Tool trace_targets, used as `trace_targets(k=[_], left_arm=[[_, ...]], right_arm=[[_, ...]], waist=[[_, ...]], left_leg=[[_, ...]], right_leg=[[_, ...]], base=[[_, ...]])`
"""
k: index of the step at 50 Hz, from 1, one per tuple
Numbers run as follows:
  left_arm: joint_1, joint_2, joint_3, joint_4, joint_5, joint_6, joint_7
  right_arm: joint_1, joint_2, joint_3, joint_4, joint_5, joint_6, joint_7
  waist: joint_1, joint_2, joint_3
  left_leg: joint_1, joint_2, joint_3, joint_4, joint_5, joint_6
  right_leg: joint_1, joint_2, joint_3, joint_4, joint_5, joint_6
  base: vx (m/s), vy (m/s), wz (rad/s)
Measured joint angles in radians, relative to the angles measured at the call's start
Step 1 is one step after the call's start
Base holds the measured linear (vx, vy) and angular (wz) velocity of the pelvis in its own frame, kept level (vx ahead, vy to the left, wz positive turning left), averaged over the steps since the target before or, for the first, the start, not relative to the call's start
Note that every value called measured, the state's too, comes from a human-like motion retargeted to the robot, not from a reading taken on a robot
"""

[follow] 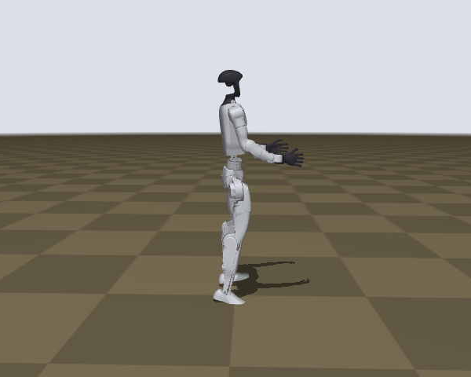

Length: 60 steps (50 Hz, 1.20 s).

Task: Upper body actions

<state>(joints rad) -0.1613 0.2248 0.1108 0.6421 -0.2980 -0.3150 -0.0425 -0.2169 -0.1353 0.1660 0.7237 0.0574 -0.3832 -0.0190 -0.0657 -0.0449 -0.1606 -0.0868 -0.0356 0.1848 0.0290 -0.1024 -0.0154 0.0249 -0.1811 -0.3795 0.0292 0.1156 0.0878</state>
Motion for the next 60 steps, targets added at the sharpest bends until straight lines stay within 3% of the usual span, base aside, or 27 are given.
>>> trace_targets(k=[3, 5, 7, 8, 10, 12, 13, 15, 17, 19, 20, 27, 32, 43, 51, 60], left_arm=[[0.132, -0.041, 0.050, 0.164, 0.165, 0.005, -0.050], [0.175, -0.050, 0.074, 0.327, 0.271, 0.060, -0.076], [0.176, -0.065, 0.109, 0.537, 0.342, 0.169, -0.092], [0.166, -0.070, 0.133, 0.646, 0.368, 0.209, -0.118], [0.123, -0.050, 0.166, 0.924, 0.380, 0.300, -0.178], [0.113, -0.035, 0.179, 1.058, 0.330, 0.410, -0.160], [0.139, -0.044, 0.194, 1.058, 0.270, 0.473, -0.118], [0.189, -0.079, 0.207, 1.058, 0.162, 0.452, -0.061], [0.246, -0.104, 0.220, 1.053, 0.126, 0.362, -0.105], [0.297, -0.127, 0.257, 1.036, 0.146, 0.346, -0.160], [0.314, -0.138, 0.272, 1.037, 0.163, 0.356, -0.173], [0.322, -0.144, 0.219, 1.053, 0.205, 0.396, -0.142], [0.285, -0.147, 0.182, 0.960, 0.261, 0.370, -0.162], [0.169, -0.108, 0.078, 0.804, 0.307, 0.345, -0.184], [0.157, -0.101, 0.055, 0.788, 0.332, 0.324, -0.183], [0.205, -0.097, 0.079, 0.925, 0.355, 0.362, -0.179]], right_arm=[[0.139, 0.002, -0.033, 0.209, -0.108, 0.018, -0.022], [0.174, -0.003, -0.071, 0.445, -0.244, 0.042, 0.000], [0.150, -0.017, -0.106, 0.760, -0.398, 0.202, -0.057], [0.135, -0.029, -0.118, 0.889, -0.453, 0.325, -0.071], [0.193, -0.065, -0.105, 0.976, -0.532, 0.657, 0.076], [0.271, -0.081, -0.069, 0.976, -0.530, 0.783, 0.238], [0.308, -0.074, -0.064, 0.976, -0.492, 0.781, 0.249], [0.381, -0.043, -0.148, 0.976, -0.382, 0.661, 0.141], [0.433, -0.014, -0.248, 0.976, -0.299, 0.497, 0.063], [0.456, -0.002, -0.300, 0.976, -0.233, 0.405, 0.057], [0.464, -0.004, -0.320, 0.976, -0.203, 0.399, 0.061], [0.373, -0.057, -0.285, 0.976, -0.143, 0.588, 0.049], [0.272, -0.030, -0.256, 0.898, -0.242, 0.499, 0.034], [0.168, -0.004, -0.131, 0.615, -0.378, 0.389, 0.205], [0.164, -0.006, -0.116, 0.668, -0.387, 0.374, 0.166], [0.221, -0.025, -0.135, 0.886, -0.403, 0.421, 0.122]], waist=[[0.002, -0.004, -0.001], [0.009, -0.006, 0.003], [0.012, -0.006, 0.010], [0.013, -0.003, 0.010], [0.026, 0.004, 0.014], [0.086, -0.005, 0.021], [0.227, -0.025, 0.021], [0.270, -0.034, 0.018], [-0.009, -0.010, 0.021], [0.017, -0.013, 0.005], [0.043, -0.014, -0.006], [0.012, 0.023, 0.004], [0.014, 0.024, 0.010], [0.015, 0.018, 0.001], [0.021, 0.007, -0.002], [0.025, -0.002, 0.006]], left_leg=[[-0.003, -0.004, -0.009, -0.002, 0.001, 0.000], [-0.001, -0.005, -0.011, -0.003, 0.001, 0.000], [-0.001, -0.004, -0.012, -0.004, 0.002, 0.000], [-0.003, -0.003, -0.012, -0.004, 0.002, 0.001], [-0.008, -0.003, -0.013, -0.008, 0.002, 0.002], [-0.007, 0.003, 0.030, -0.011, -0.004, 0.001], [0.003, 0.029, 0.169, -0.015, -0.023, -0.008], [-0.012, 0.044, 0.196, -0.009, -0.027, -0.014], [-0.049, -0.018, -0.080, 0.004, 0.011, -0.001], [-0.053, -0.011, -0.040, -0.001, 0.005, -0.003], [-0.056, -0.006, -0.009, -0.003, 0.001, -0.003], [-0.054, 0.008, -0.002, -0.004, 0.000, 0.000], [-0.048, 0.011, 0.011, -0.006, 0.002, 0.002], [-0.042, 0.007, 0.006, -0.003, 0.004, 0.004], [-0.036, 0.002, -0.006, -0.004, 0.004, 0.006], [-0.024, 0.000, -0.011, -0.005, 0.001, 0.005]], right_leg=[[0.004, -0.001, -0.009, -0.004, -0.002, 0.002], [0.007, -0.001, -0.010, -0.005, -0.003, 0.002], [0.008, 0.000, -0.010, -0.006, -0.003, 0.003], [0.006, 0.001, -0.010, -0.007, -0.003, 0.003], [0.001, 0.003, -0.011, -0.009, -0.004, 0.004], [-0.020, 0.004, 0.037, 0.007, -0.012, 0.007], [-0.083, 0.007, 0.186, 0.059, -0.035, 0.012], [-0.121, -0.010, 0.224, 0.090, -0.045, 0.030], [-0.005, -0.015, -0.076, -0.013, 0.001, 0.013], [-0.026, -0.017, -0.032, -0.004, -0.005, 0.015], [-0.044, -0.014, -0.001, 0.001, -0.009, 0.011], [-0.060, -0.005, 0.017, 0.003, 0.003, 0.010], [-0.064, -0.005, 0.026, 0.005, 0.009, 0.006], [-0.052, -0.004, 0.020, 0.003, 0.011, 0.002], [-0.036, -0.003, 0.006, -0.001, 0.007, 0.004], [-0.019, 0.000, -0.001, -0.004, 0.002, 0.007]], base=[[0.09, -0.06, 0.18], [0.00, 0.00, 0.00], [0.00, 0.00, 0.00], [0.00, 0.00, 0.00], [-0.03, 0.00, 0.04], [-0.05, -0.01, -1.88], [0.00, -0.06, -3.74], [0.10, -0.10, -0.17], [0.14, -0.09, 4.74], [0.10, -0.05, 0.00], [0.02, 0.04, -0.78], [-0.07, 0.05, -0.26], [-0.01, 0.00, -0.08], [0.00, 0.00, 0.00], [0.00, 0.00, 0.00], [0.00, 0.00, 0.00]])
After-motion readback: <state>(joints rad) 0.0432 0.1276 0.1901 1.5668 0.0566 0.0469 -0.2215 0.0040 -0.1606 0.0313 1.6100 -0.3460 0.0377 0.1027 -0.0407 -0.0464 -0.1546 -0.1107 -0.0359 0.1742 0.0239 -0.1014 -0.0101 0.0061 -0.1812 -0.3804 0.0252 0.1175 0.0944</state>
